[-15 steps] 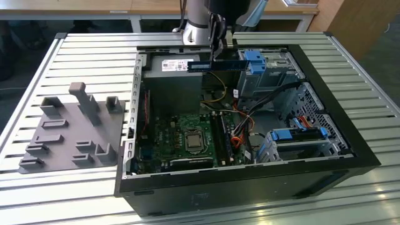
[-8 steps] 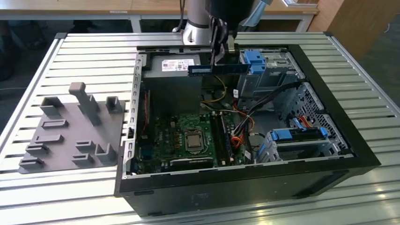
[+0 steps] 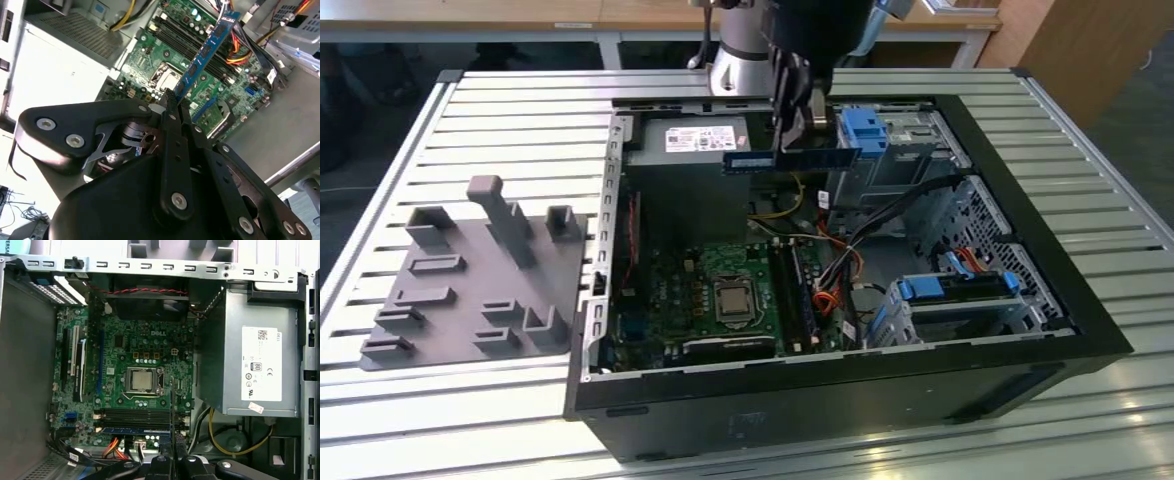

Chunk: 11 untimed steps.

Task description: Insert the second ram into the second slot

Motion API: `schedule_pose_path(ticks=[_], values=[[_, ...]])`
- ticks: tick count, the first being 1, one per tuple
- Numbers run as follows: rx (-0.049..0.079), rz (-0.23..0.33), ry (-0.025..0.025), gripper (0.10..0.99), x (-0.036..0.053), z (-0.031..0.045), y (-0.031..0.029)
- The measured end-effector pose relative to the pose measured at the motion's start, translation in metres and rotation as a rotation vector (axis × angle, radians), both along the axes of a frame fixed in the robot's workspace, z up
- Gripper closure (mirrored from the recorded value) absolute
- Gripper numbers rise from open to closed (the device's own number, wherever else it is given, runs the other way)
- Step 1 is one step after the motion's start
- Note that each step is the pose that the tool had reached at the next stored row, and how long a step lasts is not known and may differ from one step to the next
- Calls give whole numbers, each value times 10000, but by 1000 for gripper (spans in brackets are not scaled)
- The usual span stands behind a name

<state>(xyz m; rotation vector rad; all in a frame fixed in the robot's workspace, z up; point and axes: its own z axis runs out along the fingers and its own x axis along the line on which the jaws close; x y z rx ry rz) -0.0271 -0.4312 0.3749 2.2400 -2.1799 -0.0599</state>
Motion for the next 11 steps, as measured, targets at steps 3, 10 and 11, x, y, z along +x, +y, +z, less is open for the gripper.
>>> schedule_pose_path(ticks=[3,10,11], values=[[-5,0,0,949,0,0,-67],[-44,-160,1,949,-1,-4,-173],[-46,-323,1,949,-1,-5,-173]])
